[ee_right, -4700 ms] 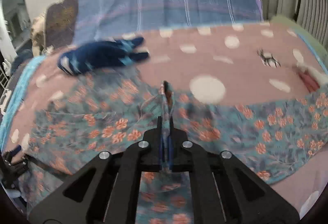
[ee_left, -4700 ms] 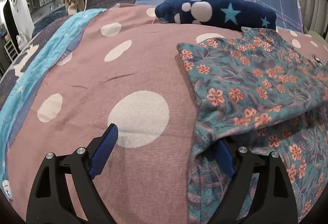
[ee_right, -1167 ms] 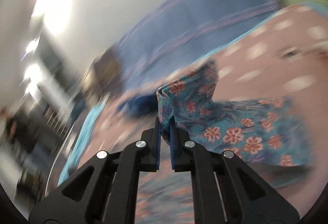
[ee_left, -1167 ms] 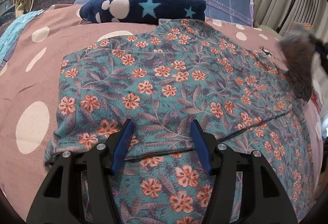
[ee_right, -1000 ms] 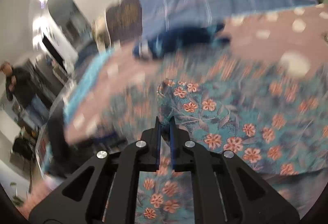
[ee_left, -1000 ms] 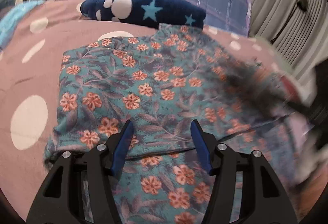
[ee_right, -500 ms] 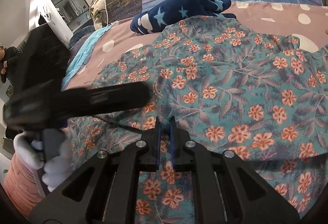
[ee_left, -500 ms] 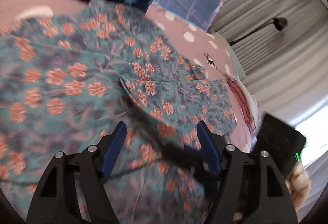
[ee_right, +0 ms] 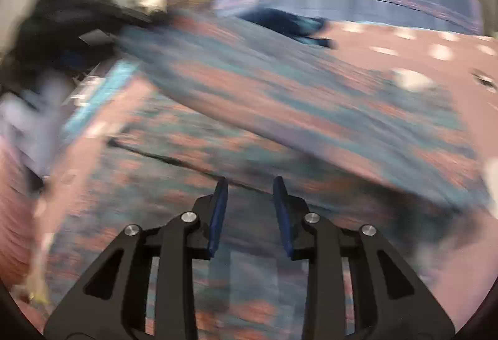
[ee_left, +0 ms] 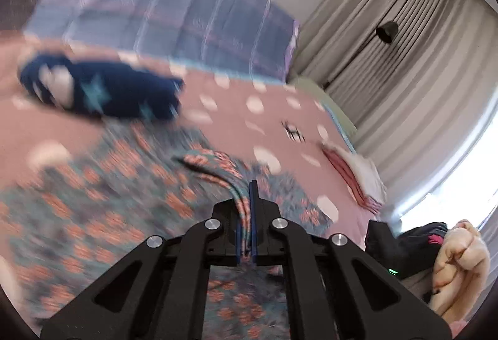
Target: Fold small clothes
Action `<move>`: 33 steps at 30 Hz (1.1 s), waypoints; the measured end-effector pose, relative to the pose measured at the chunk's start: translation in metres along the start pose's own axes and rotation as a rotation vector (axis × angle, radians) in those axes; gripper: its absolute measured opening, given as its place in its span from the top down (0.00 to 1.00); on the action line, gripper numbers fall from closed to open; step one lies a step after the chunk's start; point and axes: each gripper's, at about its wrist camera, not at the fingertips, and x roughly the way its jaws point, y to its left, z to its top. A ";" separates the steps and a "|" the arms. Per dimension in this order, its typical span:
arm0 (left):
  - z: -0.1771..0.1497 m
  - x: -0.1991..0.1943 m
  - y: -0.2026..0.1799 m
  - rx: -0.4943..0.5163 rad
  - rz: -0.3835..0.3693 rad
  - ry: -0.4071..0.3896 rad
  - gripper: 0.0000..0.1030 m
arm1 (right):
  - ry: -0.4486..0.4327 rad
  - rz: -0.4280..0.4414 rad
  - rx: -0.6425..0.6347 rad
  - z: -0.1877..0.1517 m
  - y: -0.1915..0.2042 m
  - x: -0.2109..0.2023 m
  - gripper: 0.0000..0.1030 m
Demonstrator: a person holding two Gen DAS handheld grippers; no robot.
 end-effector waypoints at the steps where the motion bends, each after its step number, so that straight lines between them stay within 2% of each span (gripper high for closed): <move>1: 0.004 -0.016 0.007 0.020 0.038 -0.025 0.96 | 0.015 -0.032 0.045 -0.004 -0.014 0.003 0.74; 2: 0.005 -0.025 0.013 0.028 0.069 -0.034 0.96 | 0.021 -0.011 0.083 -0.007 -0.023 0.004 0.85; 4: 0.001 -0.040 0.037 0.016 0.154 -0.038 0.96 | 0.016 0.043 0.150 -0.012 -0.036 0.003 0.85; 5: -0.002 -0.047 0.049 0.001 0.185 -0.034 0.96 | 0.011 0.039 0.146 -0.012 -0.035 0.002 0.85; 7: -0.012 -0.056 0.078 -0.047 0.229 -0.020 0.96 | 0.013 0.005 0.108 -0.012 -0.027 0.003 0.83; 9: -0.023 -0.064 0.104 -0.097 0.247 0.000 0.96 | 0.015 -0.007 0.080 -0.010 -0.020 0.007 0.72; 10: -0.030 -0.064 0.117 -0.121 0.260 0.015 0.96 | 0.015 -0.010 0.070 -0.011 -0.018 0.008 0.70; 14: -0.049 -0.065 0.143 -0.155 0.317 0.052 0.96 | 0.015 -0.020 0.063 -0.012 -0.014 0.005 0.68; 16: -0.057 -0.064 0.152 -0.156 0.395 0.077 0.91 | 0.020 -0.012 0.073 -0.012 -0.015 0.002 0.67; 19: -0.062 -0.066 0.158 -0.119 0.584 0.099 0.85 | 0.031 -0.005 0.042 -0.016 -0.014 -0.013 0.62; 20: -0.063 -0.070 0.159 -0.115 0.616 0.091 0.85 | 0.033 0.004 0.032 -0.018 -0.015 -0.019 0.61; 22: -0.062 -0.076 0.155 -0.111 0.581 0.065 0.84 | 0.023 0.050 0.025 -0.016 -0.019 -0.034 0.61; 24: -0.061 -0.075 0.142 -0.082 0.517 0.046 0.82 | -0.029 0.102 0.062 -0.004 -0.034 -0.056 0.61; 26: -0.061 -0.063 0.125 -0.036 0.477 0.052 0.73 | -0.086 0.104 0.114 0.010 -0.052 -0.071 0.60; 28: -0.066 -0.040 0.112 0.015 0.443 0.086 0.63 | -0.116 0.066 0.178 0.029 -0.073 -0.072 0.60; 30: -0.078 -0.010 0.108 0.027 0.454 0.155 0.63 | -0.098 -0.008 0.267 0.050 -0.097 -0.054 0.60; 31: -0.088 0.006 0.110 0.031 0.482 0.190 0.61 | -0.076 -0.013 0.307 0.059 -0.108 -0.040 0.61; 33: -0.100 0.014 0.100 0.121 0.545 0.140 0.59 | -0.035 0.002 0.355 0.072 -0.119 -0.014 0.61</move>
